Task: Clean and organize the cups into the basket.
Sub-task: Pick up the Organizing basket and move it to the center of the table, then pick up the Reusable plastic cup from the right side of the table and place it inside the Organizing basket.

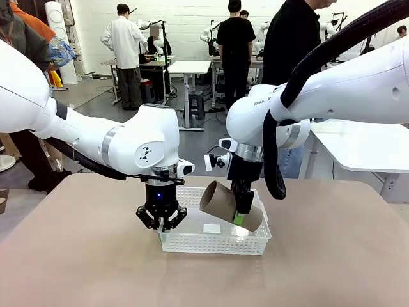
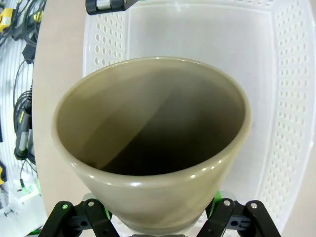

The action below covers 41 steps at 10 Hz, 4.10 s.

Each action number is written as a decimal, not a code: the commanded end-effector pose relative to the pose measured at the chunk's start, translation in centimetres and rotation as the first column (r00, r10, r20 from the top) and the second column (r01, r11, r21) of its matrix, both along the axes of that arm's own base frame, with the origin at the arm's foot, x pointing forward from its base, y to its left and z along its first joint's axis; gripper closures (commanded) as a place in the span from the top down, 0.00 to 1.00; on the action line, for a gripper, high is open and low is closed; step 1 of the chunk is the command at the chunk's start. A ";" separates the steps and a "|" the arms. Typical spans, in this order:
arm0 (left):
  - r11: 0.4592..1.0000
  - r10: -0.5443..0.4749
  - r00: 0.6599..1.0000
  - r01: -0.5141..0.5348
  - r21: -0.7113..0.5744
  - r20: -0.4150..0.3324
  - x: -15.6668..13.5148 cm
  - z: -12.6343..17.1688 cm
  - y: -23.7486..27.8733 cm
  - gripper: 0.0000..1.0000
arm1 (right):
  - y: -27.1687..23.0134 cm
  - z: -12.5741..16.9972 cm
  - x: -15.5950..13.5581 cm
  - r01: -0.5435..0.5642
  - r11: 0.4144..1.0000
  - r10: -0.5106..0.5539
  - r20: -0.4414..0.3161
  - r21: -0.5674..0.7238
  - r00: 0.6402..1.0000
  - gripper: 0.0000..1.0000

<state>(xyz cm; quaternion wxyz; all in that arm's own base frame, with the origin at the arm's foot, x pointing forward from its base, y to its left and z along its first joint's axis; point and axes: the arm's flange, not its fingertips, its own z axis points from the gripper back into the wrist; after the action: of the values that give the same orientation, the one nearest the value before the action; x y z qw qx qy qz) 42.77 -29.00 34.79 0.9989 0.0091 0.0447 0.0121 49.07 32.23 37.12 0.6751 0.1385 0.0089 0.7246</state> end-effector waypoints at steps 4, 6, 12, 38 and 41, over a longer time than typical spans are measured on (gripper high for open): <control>1.000 0.000 1.000 0.000 0.004 0.001 -0.2 -0.1 0.1 0.00 | 0.4 -1.4 0.0 0.021 1.000 -0.022 -0.077 -0.014 0.997 0.83; 1.000 0.000 1.000 0.000 0.004 0.001 -0.2 -0.1 0.1 0.00 | 0.4 -1.6 0.2 0.013 1.000 -0.013 -0.082 0.001 0.997 0.90; 1.000 0.000 1.000 0.000 0.004 0.001 -0.2 -0.1 0.1 0.00 | 0.2 -1.4 0.1 -0.001 1.000 0.001 -0.076 0.000 0.997 1.00; 1.000 0.000 1.000 0.000 0.004 0.001 -0.2 -0.1 0.1 0.00 | -42.5 -9.9 -11.1 0.123 0.320 -0.284 -0.028 0.940 0.958 1.00; 1.000 0.000 1.000 0.000 0.004 0.001 -0.2 -0.1 0.1 0.00 | -42.5 -9.9 -11.1 0.123 0.320 -0.284 -0.028 0.940 0.958 1.00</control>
<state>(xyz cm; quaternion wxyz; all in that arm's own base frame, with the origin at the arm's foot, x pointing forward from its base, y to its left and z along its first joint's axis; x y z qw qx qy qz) 42.77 -28.97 34.78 0.9989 0.0089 0.0447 0.0125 38.02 -10.42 27.61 0.5583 0.4500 -0.4736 0.5114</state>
